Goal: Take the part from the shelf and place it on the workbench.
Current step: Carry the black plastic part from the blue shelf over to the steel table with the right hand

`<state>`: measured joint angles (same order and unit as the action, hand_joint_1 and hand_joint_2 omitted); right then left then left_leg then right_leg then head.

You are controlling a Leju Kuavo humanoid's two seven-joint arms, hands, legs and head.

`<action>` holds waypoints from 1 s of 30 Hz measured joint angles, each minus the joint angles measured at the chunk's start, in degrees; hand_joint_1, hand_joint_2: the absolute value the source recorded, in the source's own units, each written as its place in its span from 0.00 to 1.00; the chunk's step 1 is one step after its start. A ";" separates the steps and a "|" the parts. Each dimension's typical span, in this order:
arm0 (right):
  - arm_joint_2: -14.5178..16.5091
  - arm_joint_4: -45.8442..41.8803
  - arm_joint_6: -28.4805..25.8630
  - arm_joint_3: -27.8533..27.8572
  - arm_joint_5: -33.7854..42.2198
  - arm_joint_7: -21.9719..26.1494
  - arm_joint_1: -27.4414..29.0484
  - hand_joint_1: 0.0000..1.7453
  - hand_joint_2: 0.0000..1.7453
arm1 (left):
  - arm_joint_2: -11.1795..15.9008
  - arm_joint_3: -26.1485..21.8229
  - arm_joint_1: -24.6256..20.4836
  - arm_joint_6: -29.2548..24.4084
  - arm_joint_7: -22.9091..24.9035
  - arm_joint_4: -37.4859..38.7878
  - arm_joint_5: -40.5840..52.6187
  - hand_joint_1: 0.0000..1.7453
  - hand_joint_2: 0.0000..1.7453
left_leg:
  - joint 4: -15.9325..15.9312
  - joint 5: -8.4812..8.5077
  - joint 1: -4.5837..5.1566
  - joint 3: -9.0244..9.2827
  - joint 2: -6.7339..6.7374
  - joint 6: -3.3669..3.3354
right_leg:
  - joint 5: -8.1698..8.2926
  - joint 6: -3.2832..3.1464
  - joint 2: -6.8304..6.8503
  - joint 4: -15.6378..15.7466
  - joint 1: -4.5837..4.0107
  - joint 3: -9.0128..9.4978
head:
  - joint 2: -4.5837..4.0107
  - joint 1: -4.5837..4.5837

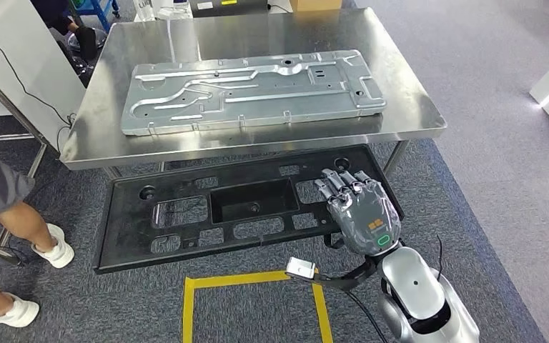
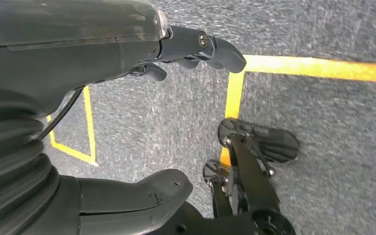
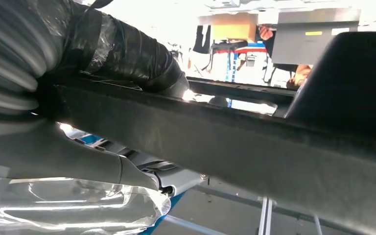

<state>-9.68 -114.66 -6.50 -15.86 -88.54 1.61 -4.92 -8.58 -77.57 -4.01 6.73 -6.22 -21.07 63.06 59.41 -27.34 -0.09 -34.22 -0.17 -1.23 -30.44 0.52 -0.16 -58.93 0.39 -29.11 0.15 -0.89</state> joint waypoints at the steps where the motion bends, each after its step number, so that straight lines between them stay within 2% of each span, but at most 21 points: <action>1: -0.03 -0.15 -0.01 0.08 0.00 0.01 0.04 1.00 1.00 | 0.00 0.00 0.10 0.00 0.01 0.00 0.00 0.00 1.00 | -0.42 0.50 -0.10 0.61 -0.02 -0.44 | -0.04 0.39 0.03 -0.39 0.02 0.19 | 0.00 0.00; 3: -0.17 -0.39 -0.02 0.22 0.00 0.02 0.04 1.00 1.00 | 0.00 0.00 0.09 0.01 0.00 0.00 0.00 0.00 1.00 | -1.16 0.64 -0.35 1.96 -0.04 -1.12 | -0.40 0.92 0.06 -3.37 0.12 -0.88 | 0.00 0.00; 4: -0.27 -0.48 -0.02 0.27 0.00 0.03 0.06 1.00 1.00 | 0.01 0.00 0.00 0.01 -0.01 0.00 0.00 0.00 1.00 | -1.43 0.54 -0.43 2.50 -0.04 -1.38 | -1.21 1.17 0.08 -6.28 0.23 -2.67 | 0.00 0.01; 7: -0.37 -0.57 0.01 0.35 0.00 0.05 0.21 1.00 1.00 | 0.02 0.00 -0.12 0.01 -0.01 0.00 -0.01 0.00 1.00 | -1.62 -0.50 -0.44 3.62 -0.12 -1.68 | -5.29 1.70 0.08 -15.32 0.46 -9.85 | 0.00 0.01; 8: -0.37 -0.57 0.05 0.36 0.00 0.14 0.27 1.00 1.00 | 0.02 -0.01 -0.05 0.01 0.01 0.00 -0.01 0.00 1.00 | -1.62 -1.05 -0.46 4.24 -0.18 -1.60 | -5.69 1.75 0.10 -15.75 0.57 -11.17 | 0.00 0.00; 9: -0.37 -0.57 0.10 0.37 0.00 0.27 0.30 1.00 1.00 | 0.01 -0.01 0.02 0.00 0.02 0.00 -0.01 0.00 1.00 | -1.62 -1.63 -0.48 5.01 -0.26 -1.47 | -4.82 1.74 0.11 -14.33 0.67 -11.51 | 0.00 -0.01; 10: -0.37 -0.56 0.15 0.37 -0.01 0.43 0.33 1.00 1.00 | 0.00 -0.02 0.08 0.00 0.04 0.00 0.00 0.00 1.00 | -1.63 -2.27 -0.50 5.86 -0.31 -1.30 | -2.64 1.72 0.12 -11.42 0.77 -11.09 | 0.00 -0.01; 12: -0.36 -0.52 0.28 0.35 -0.08 0.74 0.29 1.00 1.00 | -0.02 -0.02 0.08 0.01 0.07 0.00 0.00 0.00 1.00 | -1.58 -3.58 -0.43 7.27 -0.45 -0.83 | 3.46 1.43 0.18 -4.55 0.75 -9.78 | 0.00 -0.02; 13: -0.33 -0.50 0.39 0.31 -0.13 0.84 0.27 1.00 1.00 | -0.03 -0.02 -0.03 0.00 0.08 0.00 0.00 0.00 1.00 | -1.57 -4.19 -0.35 7.63 -0.51 -0.48 | 5.41 1.16 0.19 -2.50 0.62 -9.34 | 0.00 -0.01; 14: -0.30 -0.49 0.50 0.27 -0.19 0.90 0.24 1.00 1.00 | -0.03 -0.02 -0.14 -0.01 0.09 0.00 -0.01 0.00 1.00 | -1.65 -4.65 -0.29 7.98 -0.56 -0.10 | 6.41 0.83 0.17 -1.56 0.48 -9.16 | 0.00 -0.01; 16: -0.22 -0.50 0.63 0.20 -0.25 0.91 0.15 1.00 1.00 | -0.02 -0.02 -0.30 -0.04 0.11 0.00 -0.02 0.00 1.00 | -0.84 -4.48 -0.23 8.31 -0.54 0.73 | 5.98 -0.03 -0.01 -1.33 0.43 -8.31 | 0.00 0.04; 18: -0.18 -0.51 0.69 0.17 -0.28 0.86 0.03 1.00 1.00 | -0.01 -0.02 -0.33 -0.09 0.12 0.00 -0.07 0.00 1.00 | 2.54 -3.96 -0.36 7.25 -0.39 1.25 | 5.45 -1.06 -0.10 -0.74 0.57 -6.89 | 0.00 0.07; 19: -0.18 -0.52 0.72 0.17 -0.28 0.84 0.00 1.00 1.00 | -0.01 -0.02 -0.40 -0.09 0.11 0.00 -0.09 0.00 1.00 | 5.22 -4.52 -0.46 5.66 -0.32 1.38 | 5.10 -1.46 -0.08 -0.55 0.59 -6.25 | 0.00 0.07; 21: -0.17 -0.53 0.70 0.17 -0.28 0.79 0.02 1.00 1.00 | -0.03 -0.01 -0.47 -0.09 0.09 0.00 -0.12 0.00 1.00 | 11.57 -7.32 -0.56 1.08 -0.23 1.73 | 4.16 -1.96 -0.03 -0.44 0.48 -5.32 | 0.00 0.09; 23: -0.18 -0.56 0.60 0.25 -0.28 0.67 0.25 1.00 1.00 | -0.03 -0.01 -0.31 -0.10 0.06 0.00 -0.12 0.00 1.00 | 14.72 -9.81 -0.60 -2.64 -0.22 1.94 | 3.03 -2.01 -0.12 -0.45 0.41 -4.14 | 0.00 0.09; 24: -0.19 -0.58 0.54 0.38 -0.28 0.58 0.46 1.00 1.00 | -0.03 -0.02 -0.20 -0.11 0.05 0.00 -0.12 0.00 1.00 | 13.76 -9.40 -0.61 -3.29 -0.21 1.97 | 2.41 -1.94 -0.18 -0.45 0.40 -3.34 | 0.00 0.08; 25: -0.20 -0.61 0.49 0.53 -0.27 0.50 0.66 1.00 1.00 | -0.03 -0.02 -0.12 -0.13 0.05 0.00 -0.12 0.00 1.00 | 11.26 -7.64 -0.61 -3.21 -0.20 1.92 | 1.74 -1.80 -0.22 -0.45 0.40 -2.46 | 0.00 0.09; 27: -0.21 -0.63 0.38 0.81 -0.26 0.40 0.92 1.00 1.00 | -0.02 -0.03 0.05 -0.14 0.05 0.00 -0.15 0.00 1.00 | 4.64 -1.81 -0.46 -2.34 -0.15 1.53 | 0.41 -1.39 -0.24 -0.51 0.36 -0.95 | 0.00 0.08; 28: -0.22 -0.67 0.27 0.95 -0.26 0.37 0.99 1.00 1.00 | -0.01 -0.04 0.10 -0.14 0.05 0.00 -0.18 0.00 1.00 | 2.39 0.05 -0.31 -2.02 -0.12 1.24 | -0.17 -1.07 -0.29 -0.53 0.31 -0.49 | 0.00 0.08; 29: -0.23 -0.73 0.16 1.13 -0.25 0.37 1.10 1.00 1.00 | -0.02 -0.05 0.15 -0.14 0.06 0.00 -0.23 0.00 1.00 | 1.19 1.20 -0.15 -1.77 -0.11 0.86 | -0.65 -0.70 -0.35 -0.47 0.28 -0.20 | 0.00 0.08; 30: -0.27 -0.84 0.04 1.36 -0.23 0.37 1.26 1.00 1.00 | -0.02 -0.07 0.20 -0.13 0.06 0.00 -0.31 0.00 1.00 | 0.84 1.12 -0.02 -1.61 -0.11 0.50 | -0.78 -0.29 -0.43 -0.65 0.20 0.16 | 0.00 0.07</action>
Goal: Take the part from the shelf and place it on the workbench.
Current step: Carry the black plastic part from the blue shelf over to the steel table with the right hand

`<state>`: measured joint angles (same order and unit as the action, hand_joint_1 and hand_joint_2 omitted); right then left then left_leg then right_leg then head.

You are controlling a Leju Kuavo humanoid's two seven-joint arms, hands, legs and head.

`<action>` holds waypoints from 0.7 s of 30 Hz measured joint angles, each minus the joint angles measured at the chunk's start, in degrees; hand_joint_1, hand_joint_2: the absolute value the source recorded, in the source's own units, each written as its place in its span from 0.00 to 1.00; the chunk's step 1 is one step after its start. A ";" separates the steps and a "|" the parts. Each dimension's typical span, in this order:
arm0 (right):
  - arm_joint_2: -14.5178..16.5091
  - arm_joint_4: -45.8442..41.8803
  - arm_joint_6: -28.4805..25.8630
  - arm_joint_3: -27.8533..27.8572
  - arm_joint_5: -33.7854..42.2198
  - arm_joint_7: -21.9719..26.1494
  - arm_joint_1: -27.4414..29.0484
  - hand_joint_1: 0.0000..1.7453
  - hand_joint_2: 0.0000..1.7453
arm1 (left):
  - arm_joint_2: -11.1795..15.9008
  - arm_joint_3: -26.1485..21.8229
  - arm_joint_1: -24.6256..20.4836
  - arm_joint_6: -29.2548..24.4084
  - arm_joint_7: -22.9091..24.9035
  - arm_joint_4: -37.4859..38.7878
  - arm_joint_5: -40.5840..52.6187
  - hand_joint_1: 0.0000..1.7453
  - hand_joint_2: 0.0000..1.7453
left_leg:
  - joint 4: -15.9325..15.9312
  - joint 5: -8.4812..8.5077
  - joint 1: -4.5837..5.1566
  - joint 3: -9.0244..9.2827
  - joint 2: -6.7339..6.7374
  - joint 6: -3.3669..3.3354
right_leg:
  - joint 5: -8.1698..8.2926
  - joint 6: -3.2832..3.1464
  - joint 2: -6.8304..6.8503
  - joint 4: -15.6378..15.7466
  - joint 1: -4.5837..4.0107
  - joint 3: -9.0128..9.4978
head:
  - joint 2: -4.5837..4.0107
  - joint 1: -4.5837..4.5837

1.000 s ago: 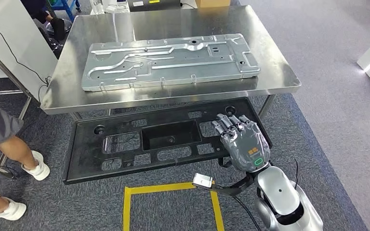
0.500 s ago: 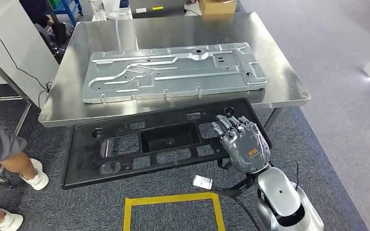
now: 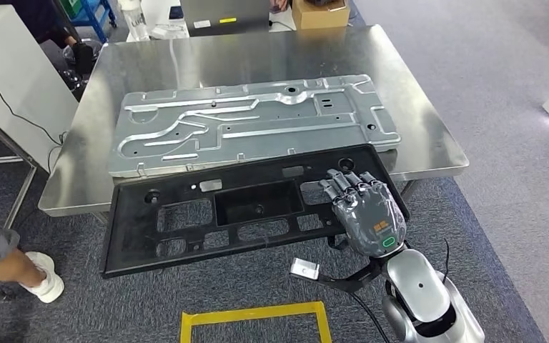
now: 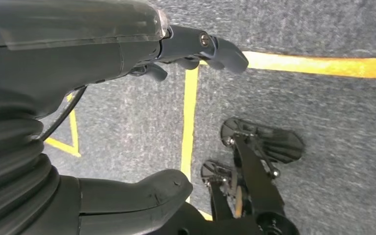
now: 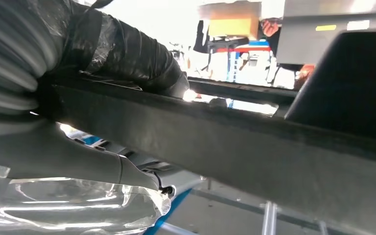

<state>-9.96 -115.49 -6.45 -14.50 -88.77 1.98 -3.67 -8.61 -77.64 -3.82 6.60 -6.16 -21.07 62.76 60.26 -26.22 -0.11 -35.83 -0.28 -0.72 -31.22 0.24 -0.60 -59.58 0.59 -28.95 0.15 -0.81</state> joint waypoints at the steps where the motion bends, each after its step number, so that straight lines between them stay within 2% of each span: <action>1: -0.07 -0.17 -0.10 0.28 0.02 0.01 0.15 1.00 1.00 | -0.01 -0.01 0.02 0.00 -0.01 0.00 -0.09 0.00 1.00 | -0.35 -0.10 -0.02 0.58 -0.05 -0.39 | 0.03 0.35 -0.03 -0.20 -0.01 0.17 | 0.00 0.01; 3: -0.32 -0.49 -0.21 0.89 0.03 0.04 0.42 1.00 1.00 | -0.03 -0.02 0.05 0.01 -0.01 0.00 -0.25 0.00 1.00 | -1.24 -0.14 -0.19 2.00 -0.11 -1.18 | 0.37 0.83 0.10 -2.51 0.05 -0.30 | 0.00 -0.01; 4: -0.45 -0.62 -0.26 1.19 0.03 0.05 0.50 1.00 1.00 | -0.03 -0.02 -0.02 0.01 0.00 0.00 -0.31 0.00 1.00 | -1.59 -0.35 -0.26 2.80 -0.12 -1.54 | 0.10 1.03 0.19 -4.85 0.11 -1.60 | 0.00 0.00; 5: -0.56 -0.69 -0.30 1.47 0.03 0.07 0.63 1.00 1.00 | -0.04 -0.03 -0.08 0.01 0.00 0.00 -0.34 0.00 1.00 | -1.78 -0.68 -0.31 3.39 -0.11 -1.85 | -0.63 1.25 0.26 -7.88 0.17 -3.60 | 0.00 -0.01; 7: -0.65 -0.77 -0.36 1.92 0.03 0.07 0.94 1.00 1.00 | -0.03 -0.08 -0.16 0.01 0.01 0.00 -0.39 0.00 1.00 | -1.85 -1.69 -0.31 4.47 -0.14 -2.14 | -3.40 1.64 0.27 -13.75 0.21 -8.44 | 0.00 0.00; 8: -0.66 -0.77 -0.36 2.09 0.03 0.06 1.09 1.00 1.00 | -0.03 -0.11 -0.13 0.01 0.02 0.00 -0.39 0.00 1.00 | -1.85 -2.32 -0.30 5.11 -0.18 -2.10 | -4.56 1.75 0.28 -15.15 0.25 -10.33 | 0.00 -0.01; 9: -0.68 -0.77 -0.37 2.24 0.03 0.06 1.22 1.00 1.00 | -0.03 -0.15 -0.07 0.01 0.04 0.00 -0.40 0.00 1.00 | -1.85 -3.01 -0.31 5.92 -0.23 -2.01 | -4.83 1.75 0.29 -14.99 0.28 -11.46 | 0.00 -0.01; 10: -0.69 -0.77 -0.36 2.37 0.03 0.07 1.34 1.00 1.00 | -0.05 -0.18 -0.01 0.04 0.07 0.00 -0.40 0.00 1.00 | -1.85 -3.74 -0.32 6.87 -0.29 -1.90 | -3.78 1.64 0.30 -13.20 0.29 -11.76 | 0.00 -0.01; 11: -0.71 -0.77 -0.36 2.50 0.02 0.08 1.47 1.00 1.00 | -0.08 -0.21 0.04 0.09 0.09 0.00 -0.40 0.00 1.00 | -1.88 -4.54 -0.33 7.81 -0.33 -1.77 | -1.16 1.43 0.31 -10.06 0.28 -11.43 | 0.00 -0.01; 12: -0.72 -0.76 -0.35 2.61 0.02 0.09 1.64 1.00 1.00 | -0.14 -0.24 0.07 0.16 0.10 0.00 -0.40 0.00 1.00 | -1.84 -5.35 -0.30 8.81 -0.36 -1.60 | 2.41 1.10 0.31 -6.68 0.20 -10.99 | 0.00 -0.01; 13: -0.72 -0.75 -0.34 2.73 0.01 0.09 1.78 1.00 1.00 | -0.20 -0.26 0.04 0.23 0.10 0.00 -0.40 0.00 1.00 | -1.88 -6.05 -0.25 9.49 -0.46 -1.35 | 5.05 0.76 0.36 -3.98 0.01 -10.57 | 0.00 -0.03; 14: -0.72 -0.79 -0.36 2.85 0.00 0.09 1.96 1.00 1.00 | -0.26 -0.28 -0.04 0.30 0.14 -0.01 -0.39 0.00 1.00 | -2.10 -6.69 -0.20 9.95 -0.52 -0.99 | 6.97 0.37 0.39 -2.31 -0.20 -10.30 | 0.00 -0.05; 15: -0.72 -0.88 -0.40 2.98 -0.01 0.09 2.12 1.00 1.00 | -0.31 -0.30 -0.11 0.35 0.21 -0.02 -0.37 0.00 1.00 | -2.16 -6.99 -0.14 10.46 -0.56 -0.62 | 7.52 -0.02 0.37 -1.67 -0.37 -10.14 | 0.00 -0.07; 17: -0.71 -1.09 -0.52 3.21 -0.01 0.11 2.40 1.00 1.00 | -0.33 -0.30 -0.30 0.42 0.47 -0.10 -0.33 0.00 1.00 | -1.82 -6.88 -0.09 10.98 -0.51 0.05 | 6.77 -0.91 0.24 -1.13 -0.33 -9.04 | 0.00 -0.10; 18: -0.73 -1.17 -0.56 3.32 -0.01 0.15 2.54 1.00 1.00 | -0.33 -0.30 -0.35 0.43 0.59 -0.15 -0.31 0.00 1.00 | -0.33 -6.45 -0.10 10.68 -0.40 0.28 | 6.41 -1.39 0.19 -0.67 -0.20 -8.21 | 0.00 -0.11; 19: -0.74 -1.20 -0.58 3.39 -0.01 0.19 2.64 1.00 1.00 | -0.36 -0.30 -0.43 0.46 0.71 -0.19 -0.29 0.00 1.00 | 2.02 -6.27 -0.15 9.52 -0.30 0.50 | 6.04 -1.79 0.20 -0.26 -0.08 -7.33 | 0.00 -0.10; 21: -0.78 -1.22 -0.60 3.49 -0.01 0.25 2.79 1.00 1.00 | -0.41 -0.30 -0.47 0.49 0.83 -0.22 -0.26 0.00 1.00 | 8.73 -7.71 -0.29 5.13 -0.13 0.92 | 5.04 -2.20 0.26 0.22 -0.02 -5.78 | 0.00 -0.08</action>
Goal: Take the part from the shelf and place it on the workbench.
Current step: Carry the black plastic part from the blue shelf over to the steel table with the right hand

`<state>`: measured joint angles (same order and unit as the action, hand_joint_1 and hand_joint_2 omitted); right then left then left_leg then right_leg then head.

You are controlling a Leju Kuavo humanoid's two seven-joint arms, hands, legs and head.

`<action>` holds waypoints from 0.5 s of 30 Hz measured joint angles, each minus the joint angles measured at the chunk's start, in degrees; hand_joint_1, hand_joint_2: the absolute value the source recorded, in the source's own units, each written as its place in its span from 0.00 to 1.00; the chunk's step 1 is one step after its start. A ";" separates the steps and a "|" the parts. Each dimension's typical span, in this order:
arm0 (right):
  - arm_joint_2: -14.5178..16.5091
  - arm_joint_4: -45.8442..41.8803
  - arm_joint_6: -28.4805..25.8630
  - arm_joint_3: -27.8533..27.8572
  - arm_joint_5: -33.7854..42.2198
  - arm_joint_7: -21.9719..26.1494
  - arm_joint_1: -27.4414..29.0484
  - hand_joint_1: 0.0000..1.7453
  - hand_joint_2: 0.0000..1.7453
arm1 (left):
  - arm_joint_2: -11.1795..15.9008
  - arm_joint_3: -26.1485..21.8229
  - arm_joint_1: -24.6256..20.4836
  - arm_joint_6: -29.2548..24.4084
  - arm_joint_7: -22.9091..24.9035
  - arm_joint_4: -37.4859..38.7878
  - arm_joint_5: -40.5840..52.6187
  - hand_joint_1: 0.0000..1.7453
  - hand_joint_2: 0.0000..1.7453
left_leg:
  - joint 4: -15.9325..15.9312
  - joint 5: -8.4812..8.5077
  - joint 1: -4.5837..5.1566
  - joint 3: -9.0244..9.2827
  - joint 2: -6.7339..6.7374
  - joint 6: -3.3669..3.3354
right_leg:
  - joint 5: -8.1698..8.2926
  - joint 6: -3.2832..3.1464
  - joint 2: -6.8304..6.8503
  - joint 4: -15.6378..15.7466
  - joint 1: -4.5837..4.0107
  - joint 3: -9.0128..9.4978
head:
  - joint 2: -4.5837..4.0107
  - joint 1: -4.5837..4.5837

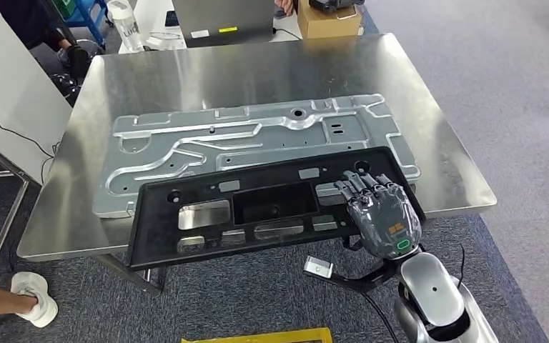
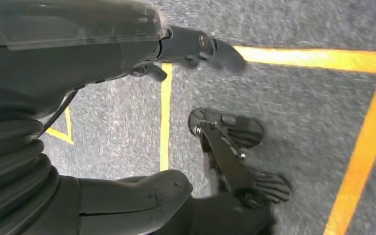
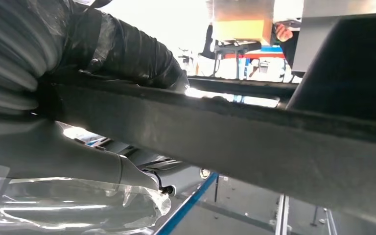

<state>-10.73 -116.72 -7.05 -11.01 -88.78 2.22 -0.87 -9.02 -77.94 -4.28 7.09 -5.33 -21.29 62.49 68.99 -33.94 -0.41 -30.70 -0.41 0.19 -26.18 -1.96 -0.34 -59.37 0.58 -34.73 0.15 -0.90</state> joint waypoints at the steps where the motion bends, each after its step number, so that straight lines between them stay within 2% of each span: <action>1: 0.00 0.00 -0.01 0.02 0.00 0.01 0.05 1.00 1.00 | -0.02 0.00 0.06 0.01 0.03 0.00 0.01 0.00 1.00 | 2.86 -1.69 -0.04 -2.45 0.02 0.17 | -0.64 -0.03 -0.01 0.06 0.00 0.72 | 0.00 0.01; 2: 0.00 0.00 -0.02 0.02 0.00 0.02 0.12 1.00 1.00 | -0.02 -0.01 0.16 -0.01 0.04 -0.01 0.02 0.00 1.00 | 4.56 -3.33 -0.08 -4.49 0.03 0.32 | -1.35 0.00 -0.05 0.07 0.00 1.54 | 0.00 0.01; 3: 0.00 0.00 -0.02 0.03 0.00 0.03 0.19 1.00 1.00 | -0.01 -0.01 0.27 -0.02 0.04 -0.01 0.02 0.00 1.00 | 4.69 -4.21 -0.11 -5.87 0.04 0.39 | -2.10 0.05 -0.10 0.07 0.00 2.48 | 0.00 0.01; 4: 0.00 0.00 -0.02 0.04 0.00 0.05 0.25 1.00 1.00 | -0.01 -0.01 0.36 -0.03 0.04 -0.02 0.02 0.00 1.00 | 3.27 -3.76 -0.12 -6.52 0.05 0.39 | -2.90 0.14 -0.14 0.07 0.00 3.54 | 0.00 0.01; 5: 0.00 0.00 -0.02 0.05 0.00 0.10 0.29 1.00 1.00 | -0.01 -0.01 0.44 -0.03 0.04 -0.02 0.02 0.00 1.00 | 0.54 -1.71 -0.13 -6.60 0.05 0.28 | -3.72 0.26 -0.15 0.07 0.00 4.63 | 0.00 0.01; 7: 0.00 0.04 -0.04 0.06 0.00 0.21 0.38 1.00 1.00 | -0.01 -0.04 0.67 -0.03 0.04 -0.02 0.02 0.00 1.00 | -5.70 5.38 0.06 -6.51 0.14 -0.29 | -5.20 0.66 -0.19 0.12 -0.04 6.15 | 0.00 -0.01; 8: 0.00 0.05 -0.09 0.08 0.00 0.23 0.44 1.00 1.00 | -0.02 -0.07 0.72 -0.04 0.05 -0.03 0.03 0.00 1.00 | -7.65 7.94 0.24 -6.43 0.19 -0.65 | -5.75 0.98 -0.26 0.25 -0.06 6.54 | 0.00 -0.02; 9: 0.00 0.05 -0.14 0.11 0.00 0.26 0.50 1.00 1.00 | -0.02 -0.09 0.78 -0.04 0.05 -0.04 0.03 0.00 1.00 | -8.75 9.33 0.44 -6.40 0.22 -1.02 | -6.05 1.35 -0.33 0.40 -0.07 6.87 | 0.00 -0.02; 12: 0.00 -0.02 -0.24 0.25 0.01 0.30 0.52 1.00 1.00 | -0.03 -0.11 0.73 -0.05 0.07 -0.12 0.03 0.00 1.00 | -10.15 8.77 0.42 -4.71 0.11 -2.12 | -5.69 2.43 -0.32 -0.19 -0.03 7.44 | 0.00 -0.03; 13: 0.01 -0.02 -0.24 0.30 0.01 0.30 0.49 1.00 1.00 | -0.03 -0.10 0.68 -0.05 0.13 -0.14 0.04 0.00 1.00 | -10.65 8.61 0.29 -3.88 0.08 -2.49 | -5.49 2.65 -0.25 -1.77 0.02 6.74 | 0.00 -0.04; 15: 0.02 0.01 -0.23 0.49 0.03 0.30 0.53 1.00 1.00 | -0.03 -0.09 0.59 -0.09 0.47 -0.20 0.11 0.00 1.00 | -11.34 7.92 0.22 -2.35 0.03 -3.04 | -6.50 2.98 -0.13 -7.99 0.19 2.96 | 0.00 -0.03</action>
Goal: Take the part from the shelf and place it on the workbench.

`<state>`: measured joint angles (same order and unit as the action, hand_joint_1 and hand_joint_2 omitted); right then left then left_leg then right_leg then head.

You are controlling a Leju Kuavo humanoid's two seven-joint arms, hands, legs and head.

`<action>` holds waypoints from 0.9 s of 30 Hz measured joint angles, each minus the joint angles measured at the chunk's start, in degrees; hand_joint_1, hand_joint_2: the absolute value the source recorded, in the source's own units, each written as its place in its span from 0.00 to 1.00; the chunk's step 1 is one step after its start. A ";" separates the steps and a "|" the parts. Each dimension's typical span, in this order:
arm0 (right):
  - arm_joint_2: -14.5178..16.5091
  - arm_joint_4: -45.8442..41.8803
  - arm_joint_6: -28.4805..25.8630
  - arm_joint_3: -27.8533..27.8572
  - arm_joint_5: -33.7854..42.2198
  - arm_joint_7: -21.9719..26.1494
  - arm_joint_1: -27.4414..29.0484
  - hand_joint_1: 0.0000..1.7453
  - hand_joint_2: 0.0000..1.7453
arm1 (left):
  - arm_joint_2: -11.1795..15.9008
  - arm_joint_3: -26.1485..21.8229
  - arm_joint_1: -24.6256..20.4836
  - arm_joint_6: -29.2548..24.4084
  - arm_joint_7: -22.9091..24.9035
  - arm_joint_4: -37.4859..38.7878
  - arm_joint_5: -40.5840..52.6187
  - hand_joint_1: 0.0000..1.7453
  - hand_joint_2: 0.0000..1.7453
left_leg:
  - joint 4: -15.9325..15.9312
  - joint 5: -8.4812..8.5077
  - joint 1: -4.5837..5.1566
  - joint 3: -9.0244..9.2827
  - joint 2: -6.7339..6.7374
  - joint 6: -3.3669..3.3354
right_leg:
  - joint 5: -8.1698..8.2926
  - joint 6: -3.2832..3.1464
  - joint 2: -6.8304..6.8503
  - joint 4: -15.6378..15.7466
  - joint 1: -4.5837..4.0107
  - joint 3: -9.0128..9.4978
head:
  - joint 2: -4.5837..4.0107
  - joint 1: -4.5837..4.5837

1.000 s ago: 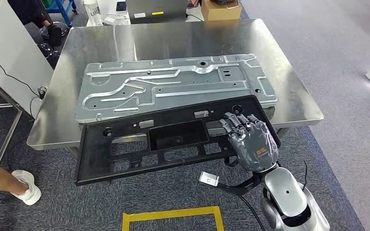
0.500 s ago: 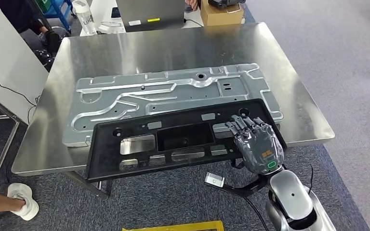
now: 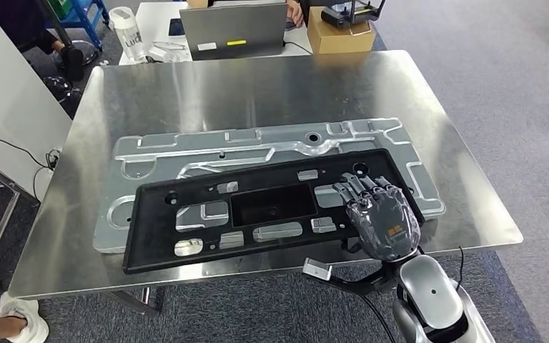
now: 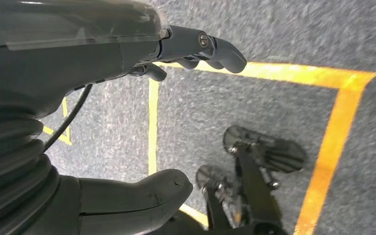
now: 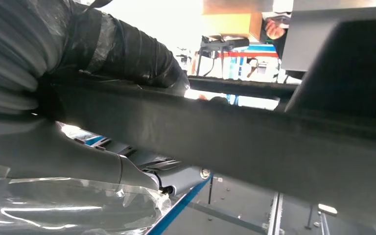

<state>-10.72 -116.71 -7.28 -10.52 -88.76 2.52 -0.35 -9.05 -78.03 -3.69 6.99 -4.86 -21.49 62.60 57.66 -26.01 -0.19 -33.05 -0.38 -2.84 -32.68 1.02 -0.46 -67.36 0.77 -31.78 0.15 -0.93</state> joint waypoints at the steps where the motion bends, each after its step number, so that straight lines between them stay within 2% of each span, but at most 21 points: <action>1: 0.01 0.03 0.00 0.14 0.01 -0.01 0.07 1.00 1.00 | 0.00 -0.01 -0.02 -0.04 0.29 -0.08 0.07 0.00 1.00 | -0.09 -0.54 0.00 0.69 -0.01 -0.16 | -1.40 0.16 0.02 -3.31 0.04 -2.59 | 0.00 0.00; 2: 0.01 0.10 0.00 0.30 0.01 -0.01 0.22 1.00 1.00 | 0.00 -0.01 0.01 -0.09 0.62 -0.18 0.15 0.00 1.00 | -0.11 -1.20 0.00 1.48 -0.04 -0.20 | -2.94 0.35 0.04 -5.78 0.08 -5.03 | 0.00 0.01; 3: 0.01 0.20 0.00 0.45 0.03 0.00 0.39 1.00 1.00 | -0.01 -0.02 0.06 -0.14 0.98 -0.27 0.26 0.00 1.00 | -0.11 -1.89 0.01 2.38 -0.09 -0.17 | -3.96 0.48 0.07 -6.62 0.10 -6.71 | 0.00 0.01; 4: 0.01 0.34 0.00 0.59 0.05 0.03 0.58 1.00 1.00 | -0.03 -0.02 0.13 -0.19 1.38 -0.34 0.37 0.00 1.00 | -0.11 -2.62 0.01 3.39 -0.16 -0.09 | -3.94 0.51 0.10 -5.89 0.10 -7.65 | 0.00 0.00; 5: 0.01 0.51 0.00 0.74 0.10 0.06 0.79 1.00 1.00 | -0.07 -0.02 0.18 -0.23 1.78 -0.41 0.48 0.00 1.00 | -0.11 -3.37 0.01 4.47 -0.24 0.05 | -2.34 0.41 0.12 -3.56 0.09 -7.83 | 0.00 0.01; 7: 0.02 0.96 -0.02 1.10 0.27 0.12 1.26 1.00 1.00 | -0.27 -0.05 0.24 -0.28 2.55 -0.63 0.66 0.00 1.00 | 0.01 -4.86 0.08 6.17 -0.41 0.45 | 4.25 -0.16 0.11 2.80 -0.17 -7.35 | 0.00 0.04; 8: 0.04 1.22 -0.04 1.29 0.38 0.15 1.50 1.00 1.00 | -0.38 -0.08 0.19 -0.28 2.88 -0.78 0.72 0.00 1.00 | 0.07 -5.54 0.14 6.63 -0.53 0.77 | 7.05 -0.54 0.09 5.06 -0.38 -7.19 | 0.00 0.05; 9: 0.08 1.50 -0.09 1.50 0.50 0.17 1.70 1.00 1.00 | -0.48 -0.13 0.14 -0.24 3.21 -1.00 0.75 0.00 1.00 | 0.03 -6.08 0.17 6.89 -0.62 1.11 | 8.80 -0.95 0.06 6.25 -0.57 -7.20 | 0.00 0.06; 12: 0.19 2.25 -0.19 2.05 0.78 0.17 2.01 1.00 1.00 | -0.64 -0.21 0.08 0.09 3.80 -1.80 0.79 0.00 1.00 | 0.07 -6.71 0.15 7.70 -0.63 2.07 | 8.87 -2.08 -0.01 7.17 -0.62 -6.42 | 0.00 0.05; 13: 0.22 2.49 -0.18 2.22 0.84 0.16 2.06 1.00 1.00 | -0.74 -0.23 0.07 0.27 3.84 -2.03 0.78 0.00 1.00 | 1.04 -7.15 0.13 7.58 -0.50 2.35 | 8.66 -2.43 0.01 7.61 -0.51 -5.77 | 0.00 0.06; 14: 0.28 2.72 -0.15 2.42 0.90 0.16 2.13 1.00 1.00 | -0.84 -0.26 0.02 0.43 3.85 -2.26 0.75 0.00 1.00 | 2.97 -8.11 0.05 6.72 -0.37 2.64 | 8.45 -2.75 0.04 7.96 -0.41 -5.12 | 0.00 0.05; 15: 0.36 2.93 -0.09 2.64 0.97 0.15 2.16 1.00 1.00 | -0.94 -0.29 -0.01 0.61 3.85 -2.50 0.70 0.00 1.00 | 5.88 -9.38 -0.06 5.14 -0.23 2.88 | 8.19 -3.01 0.11 8.20 -0.34 -4.61 | 0.00 0.07; 17: 0.60 3.44 0.23 3.29 1.18 0.14 2.14 1.00 1.00 | -1.07 -0.37 0.03 1.03 3.81 -2.96 0.55 0.00 1.00 | 12.80 -12.07 -0.23 0.56 -0.11 3.31 | 7.56 -3.28 0.17 8.28 -0.32 -3.99 | 0.00 0.06; 18: 0.72 3.77 0.50 3.65 1.27 0.14 2.15 1.00 1.00 | -1.09 -0.40 0.12 1.24 3.79 -3.14 0.46 0.00 1.00 | 14.79 -12.47 -0.30 -1.23 -0.09 3.44 | 7.23 -3.27 0.15 8.28 -0.33 -3.67 | 0.00 0.07; 19: 0.82 4.22 0.82 4.08 1.38 0.14 2.16 1.00 1.00 | -1.09 -0.43 0.20 1.43 3.75 -3.31 0.38 0.00 1.00 | 15.00 -11.61 -0.36 -2.27 -0.07 3.52 | 6.89 -3.23 0.13 8.27 -0.32 -3.24 | 0.00 0.06; 20: 0.88 4.74 1.18 4.54 1.47 0.14 2.14 1.00 1.00 | -1.10 -0.45 0.24 1.56 3.72 -3.45 0.32 0.00 1.00 | 13.11 -9.45 -0.41 -2.30 -0.05 3.50 | 6.54 -3.13 0.11 8.26 -0.31 -2.74 | 0.00 0.07; 22: 0.96 6.16 1.89 5.59 1.64 0.13 1.94 1.00 1.00 | -1.10 -0.46 0.25 1.71 3.67 -3.69 0.30 0.00 1.00 | 6.19 -3.95 -0.41 -0.66 -0.01 3.24 | 5.87 -2.80 0.11 8.25 -0.31 -1.67 | 0.00 0.05; 23: 1.00 7.16 2.26 6.24 1.77 0.14 1.65 1.00 1.00 | -1.10 -0.46 0.22 1.77 3.65 -3.75 0.36 0.00 1.00 | 3.31 -2.60 -0.26 0.01 0.03 2.99 | 5.67 -2.57 0.11 8.23 -0.33 -1.43 | 0.00 0.07; 24: 1.05 8.24 2.62 6.97 1.96 0.18 1.33 1.00 1.00 | -1.09 -0.46 0.19 1.83 3.62 -3.78 0.44 0.00 1.00 | 1.63 -1.74 -0.12 0.34 0.04 2.67 | 5.52 -2.28 0.10 8.21 -0.37 -1.36 | 0.00 0.05; 25: 1.11 9.32 2.90 7.80 2.17 0.28 1.03 1.00 1.00 | -1.09 -0.46 0.19 1.87 3.59 -3.80 0.52 0.00 1.00 | 1.01 -1.69 -0.02 0.37 0.03 2.39 | 5.39 -2.03 0.09 8.17 -0.44 -1.37 | 0.00 0.05; 27: 1.28 11.05 3.25 9.37 2.62 0.57 0.59 1.00 1.00 | -1.10 -0.46 0.25 1.96 3.51 -3.83 0.63 0.00 1.00 | 0.68 -0.96 -0.01 0.35 -0.07 2.24 | 5.28 -2.08 0.10 8.14 -0.59 -1.47 | 0.00 0.03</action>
<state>-9.43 -105.66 -4.03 -1.15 -86.13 3.10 0.25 -10.15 -78.49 -3.44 8.95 -1.36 -25.32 63.23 58.33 -26.98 -0.19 -32.70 -0.45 -0.60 -27.41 -1.06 -0.36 -59.22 0.18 -33.24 0.15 -0.90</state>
